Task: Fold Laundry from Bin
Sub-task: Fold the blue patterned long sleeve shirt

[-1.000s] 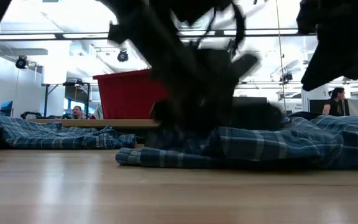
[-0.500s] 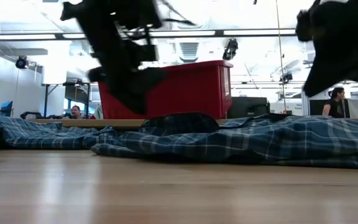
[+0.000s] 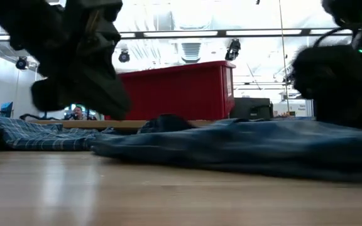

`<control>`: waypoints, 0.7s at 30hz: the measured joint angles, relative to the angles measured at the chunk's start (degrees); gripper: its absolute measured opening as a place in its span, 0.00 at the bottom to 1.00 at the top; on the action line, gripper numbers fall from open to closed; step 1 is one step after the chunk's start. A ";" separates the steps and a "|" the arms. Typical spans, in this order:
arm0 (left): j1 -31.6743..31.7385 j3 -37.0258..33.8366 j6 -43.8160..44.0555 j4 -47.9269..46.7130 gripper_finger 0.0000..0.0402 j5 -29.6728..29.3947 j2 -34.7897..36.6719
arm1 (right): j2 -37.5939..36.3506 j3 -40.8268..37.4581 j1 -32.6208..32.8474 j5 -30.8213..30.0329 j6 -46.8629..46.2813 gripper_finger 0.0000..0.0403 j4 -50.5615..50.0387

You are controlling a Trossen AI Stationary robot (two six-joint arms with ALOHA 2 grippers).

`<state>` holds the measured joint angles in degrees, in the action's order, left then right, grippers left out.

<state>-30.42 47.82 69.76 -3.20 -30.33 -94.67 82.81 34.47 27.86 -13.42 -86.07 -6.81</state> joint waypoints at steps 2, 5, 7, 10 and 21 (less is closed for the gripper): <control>-1.61 1.81 2.62 0.86 0.19 0.13 -2.63 | 5.40 3.67 0.00 4.68 0.08 0.17 8.07; -2.36 4.98 3.63 -0.80 0.19 3.84 -7.06 | 9.96 11.22 -0.12 11.28 10.43 0.16 14.39; -2.26 6.86 4.67 -4.80 0.19 4.83 -9.08 | 9.88 16.66 -0.33 13.42 19.82 0.16 13.37; -1.65 9.04 4.93 -10.12 0.19 4.46 -9.37 | 7.51 23.62 -1.07 11.16 30.39 0.16 -1.11; 5.36 7.51 -7.27 -29.76 0.19 6.97 -2.56 | 0.17 24.52 -9.18 -8.07 41.06 0.16 -31.70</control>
<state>-25.06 55.33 62.49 -32.96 -23.35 -97.23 82.98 58.99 18.68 -21.49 -45.02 -38.51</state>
